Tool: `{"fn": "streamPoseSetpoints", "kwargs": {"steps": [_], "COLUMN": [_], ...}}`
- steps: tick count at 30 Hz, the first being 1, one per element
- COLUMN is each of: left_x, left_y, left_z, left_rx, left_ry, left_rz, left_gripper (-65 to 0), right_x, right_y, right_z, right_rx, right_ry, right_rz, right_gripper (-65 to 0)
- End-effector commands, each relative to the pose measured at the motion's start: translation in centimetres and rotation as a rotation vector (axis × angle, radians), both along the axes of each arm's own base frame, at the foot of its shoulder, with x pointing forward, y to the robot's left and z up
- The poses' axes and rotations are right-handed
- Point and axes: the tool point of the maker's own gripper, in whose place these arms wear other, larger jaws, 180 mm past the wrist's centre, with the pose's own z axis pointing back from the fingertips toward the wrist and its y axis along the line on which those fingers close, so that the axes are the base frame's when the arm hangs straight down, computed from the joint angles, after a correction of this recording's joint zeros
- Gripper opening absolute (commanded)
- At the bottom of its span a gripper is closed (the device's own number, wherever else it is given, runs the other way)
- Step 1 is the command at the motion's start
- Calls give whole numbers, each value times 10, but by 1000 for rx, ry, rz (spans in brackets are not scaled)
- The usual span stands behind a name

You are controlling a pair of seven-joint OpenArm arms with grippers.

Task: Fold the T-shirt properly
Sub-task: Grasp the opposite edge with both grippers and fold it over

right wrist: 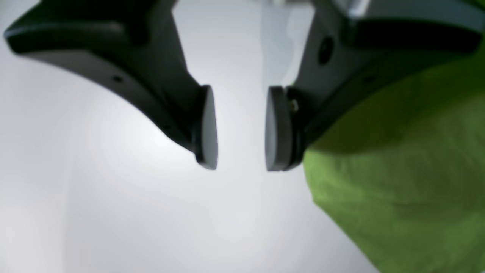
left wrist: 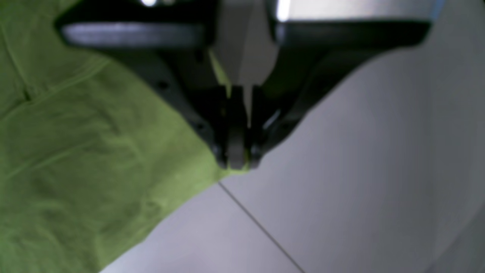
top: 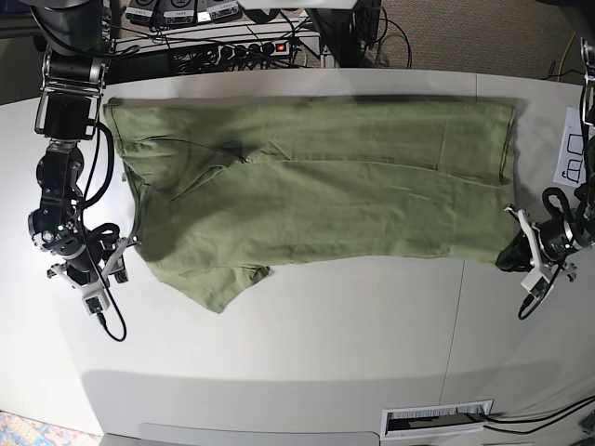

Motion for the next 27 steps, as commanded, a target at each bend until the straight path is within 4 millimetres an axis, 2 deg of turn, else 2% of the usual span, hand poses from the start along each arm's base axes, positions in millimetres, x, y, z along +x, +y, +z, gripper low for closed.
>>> {"fn": "streamPoseSetpoints", "kwargs": {"steps": [1,6,9,12,15,27], "left_x": [12,12,12,11,11,11], "left_y": [4,4,4,4,4,4], "left_z": [23,23,23,23,23,22], "left_rx": [-18,-18,-18,-18,-18,-17], "left_ry": [-63,-62,-62,-61,-61,-59], "left_rz": [5,5,6,5,5,6], "left_gripper": [-650,-650,-650,-650,-650,-650], "right_x": [12,18,23,30,35,21], "right_y": [-9,-2,11,27,34,27], "right_z": [22,2,-10,-14,-16,-35], "right_rx": [-5,37,83,98,81,42], "right_ry": [-66,-64,-46,-53,-46,46], "right_rz": [-7,-12,-16,1,13,-6], "right_gripper": [-427,-427,-427,-427,-427,-427]}}
